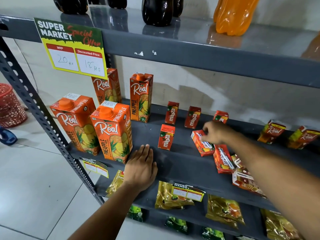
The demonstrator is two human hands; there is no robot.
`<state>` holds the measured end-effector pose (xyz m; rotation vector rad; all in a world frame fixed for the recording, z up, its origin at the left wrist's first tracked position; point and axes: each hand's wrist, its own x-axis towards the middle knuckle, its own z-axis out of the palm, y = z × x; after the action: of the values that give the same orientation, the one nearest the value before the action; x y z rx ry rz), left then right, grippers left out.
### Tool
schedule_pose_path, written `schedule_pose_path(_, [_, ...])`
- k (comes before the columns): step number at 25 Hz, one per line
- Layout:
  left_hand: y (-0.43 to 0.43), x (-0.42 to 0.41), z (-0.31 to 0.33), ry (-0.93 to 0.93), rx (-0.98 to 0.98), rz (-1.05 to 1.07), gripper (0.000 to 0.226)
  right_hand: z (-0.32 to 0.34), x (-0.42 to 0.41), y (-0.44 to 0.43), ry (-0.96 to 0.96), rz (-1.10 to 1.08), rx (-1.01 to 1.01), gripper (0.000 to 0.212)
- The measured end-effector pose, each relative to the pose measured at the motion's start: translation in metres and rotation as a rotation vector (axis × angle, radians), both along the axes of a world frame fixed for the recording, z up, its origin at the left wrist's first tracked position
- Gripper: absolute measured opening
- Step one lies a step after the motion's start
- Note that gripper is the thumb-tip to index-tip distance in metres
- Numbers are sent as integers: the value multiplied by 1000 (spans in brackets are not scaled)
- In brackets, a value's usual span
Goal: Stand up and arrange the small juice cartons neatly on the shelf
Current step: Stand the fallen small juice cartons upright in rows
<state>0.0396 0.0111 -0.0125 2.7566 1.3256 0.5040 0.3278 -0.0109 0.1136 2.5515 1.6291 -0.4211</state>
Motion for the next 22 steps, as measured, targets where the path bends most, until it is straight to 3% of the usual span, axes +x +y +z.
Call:
schedule_pose_path(4, [0, -1, -3, 7, -4, -4, 57, -24, 0, -23, -119, -86, -117, 74])
schedule_pose_path(9, [0, -1, -3, 8, 8, -4, 55, -23, -6, -26, -103, -5, 9, 62])
schedule_pose_path(12, [-1, -1, -3, 5, 4, 3, 55, -1, -5, -20, -41, 252, 150, 56])
schedule_pose_path(15, [-1, 0, -3, 2, 0, 11, 54, 13, -11, -16, -342, 796, 168, 42])
schedule_pose_path(17, [-3, -1, -2, 2, -6, 14, 54, 12, -17, -16, -539, 1001, 200, 34])
schedule_pose_path(22, [-4, -1, -2, 5, -9, 20, 54, 14, -19, -22, -550, 1038, 173, 32])
